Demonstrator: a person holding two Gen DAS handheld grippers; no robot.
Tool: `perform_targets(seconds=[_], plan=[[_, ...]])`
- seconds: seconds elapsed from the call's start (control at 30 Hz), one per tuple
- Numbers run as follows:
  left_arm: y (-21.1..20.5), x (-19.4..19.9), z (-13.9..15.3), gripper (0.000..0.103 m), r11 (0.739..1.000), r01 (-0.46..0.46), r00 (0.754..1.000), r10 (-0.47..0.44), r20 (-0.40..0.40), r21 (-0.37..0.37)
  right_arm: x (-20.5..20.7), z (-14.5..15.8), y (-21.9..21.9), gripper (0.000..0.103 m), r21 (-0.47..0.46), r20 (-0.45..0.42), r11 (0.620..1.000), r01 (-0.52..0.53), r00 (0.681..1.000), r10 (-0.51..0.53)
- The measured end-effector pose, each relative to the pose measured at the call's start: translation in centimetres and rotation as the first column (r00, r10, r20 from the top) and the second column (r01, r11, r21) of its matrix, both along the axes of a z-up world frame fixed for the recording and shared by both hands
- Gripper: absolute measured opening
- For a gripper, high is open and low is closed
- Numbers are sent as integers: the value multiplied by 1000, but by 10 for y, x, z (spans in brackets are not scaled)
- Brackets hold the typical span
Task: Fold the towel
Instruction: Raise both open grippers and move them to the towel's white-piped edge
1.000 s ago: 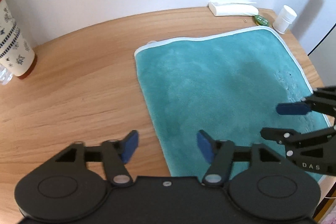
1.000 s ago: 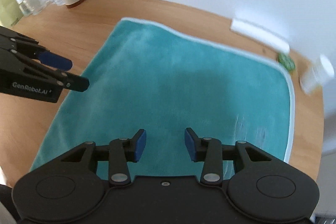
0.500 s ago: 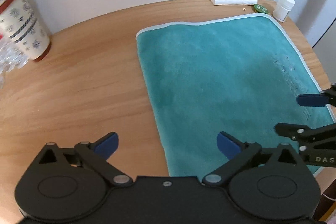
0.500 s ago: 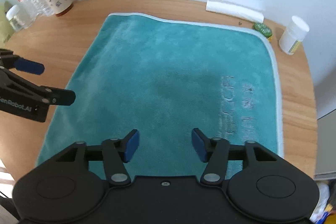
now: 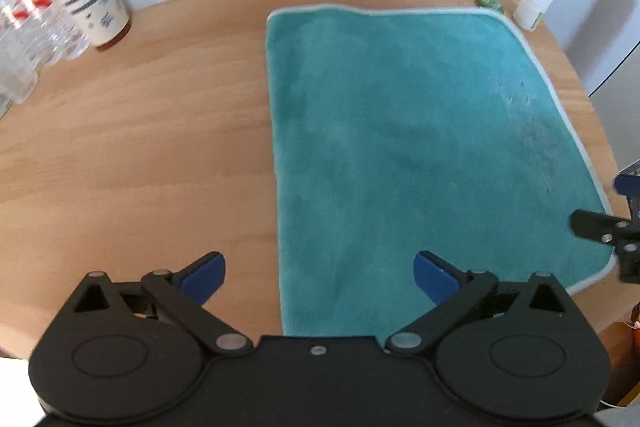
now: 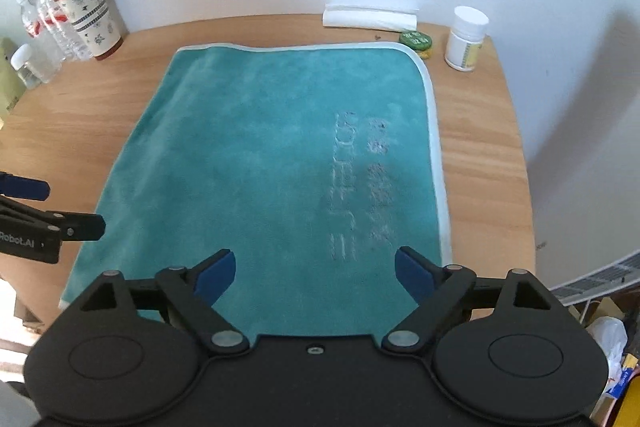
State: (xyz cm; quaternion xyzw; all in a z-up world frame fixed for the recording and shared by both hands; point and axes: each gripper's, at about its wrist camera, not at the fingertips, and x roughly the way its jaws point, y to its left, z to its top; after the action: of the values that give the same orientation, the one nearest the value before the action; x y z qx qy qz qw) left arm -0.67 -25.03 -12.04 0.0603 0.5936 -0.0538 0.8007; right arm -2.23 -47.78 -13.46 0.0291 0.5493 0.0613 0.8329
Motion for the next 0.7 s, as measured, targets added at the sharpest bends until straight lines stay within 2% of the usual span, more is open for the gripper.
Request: perform_targets(seconds=[0.1, 0.2, 0.5, 0.6, 0.7], plan=[[7, -12, -3, 103, 1000, -11, 1000, 11, -19, 1, -14, 0, -12, 91, 16, -19, 1000, 11, 1000, -11], [15, -21, -13, 103, 1000, -28, 997, 27, -77, -8, -28, -5, -24, 91, 5, -51, 1000, 18, 999, -17], [23, -35, -29, 103, 996, -85, 991, 81, -103, -29, -57, -25, -58, 91, 2, -109, 998, 68, 992, -67], [28, -35, -32, 103, 990, -124, 986, 115, -118, -71, -56, -27, -64, 90, 53, -103, 993, 101, 990, -95], [34, -34, -37, 103, 978, -173, 979, 157, -132, -115, -53, -33, -67, 84, 115, -120, 985, 131, 986, -117]])
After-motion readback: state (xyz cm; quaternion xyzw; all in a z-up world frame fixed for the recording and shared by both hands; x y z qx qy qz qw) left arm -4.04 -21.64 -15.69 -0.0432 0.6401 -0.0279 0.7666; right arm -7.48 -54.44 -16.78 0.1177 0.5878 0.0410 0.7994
